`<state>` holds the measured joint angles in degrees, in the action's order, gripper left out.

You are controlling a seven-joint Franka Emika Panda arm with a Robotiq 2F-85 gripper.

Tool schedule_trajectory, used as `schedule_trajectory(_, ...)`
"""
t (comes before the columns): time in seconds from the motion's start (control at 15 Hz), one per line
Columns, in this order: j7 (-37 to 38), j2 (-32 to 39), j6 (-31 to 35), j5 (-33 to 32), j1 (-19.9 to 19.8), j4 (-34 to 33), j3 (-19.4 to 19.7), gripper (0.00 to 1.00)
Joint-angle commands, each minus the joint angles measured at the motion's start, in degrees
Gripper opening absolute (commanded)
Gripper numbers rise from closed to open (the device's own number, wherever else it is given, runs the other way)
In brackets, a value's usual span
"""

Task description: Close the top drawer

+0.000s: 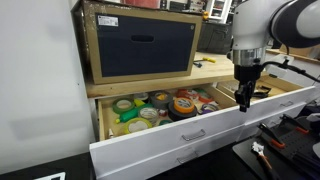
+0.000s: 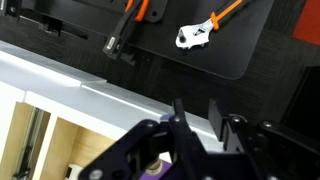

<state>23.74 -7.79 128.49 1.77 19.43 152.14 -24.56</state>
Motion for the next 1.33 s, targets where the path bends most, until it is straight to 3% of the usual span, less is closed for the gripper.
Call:
schedule_trajectory(0.0, 6.52, -0.93, 6.49, -4.21, 0.55, 4.24, -1.04, 0.03)
schedule_trajectory(0.33, 18.95, -0.31, 15.56, -13.15, -0.54, 8.75, -2.17, 0.0)
schedule_trajectory(0.53, 27.65, 2.83, 15.65, -20.13, -1.52, 7.45, -2.43, 0.0)
schedule_trajectory(0.87, 37.14, 7.43, 17.03, -28.05, -1.63, 7.4, -0.1, 0.0)
schedule_trajectory(1.27, 43.2, 12.78, 18.53, -36.55, -0.66, 5.44, 4.56, 0.0)
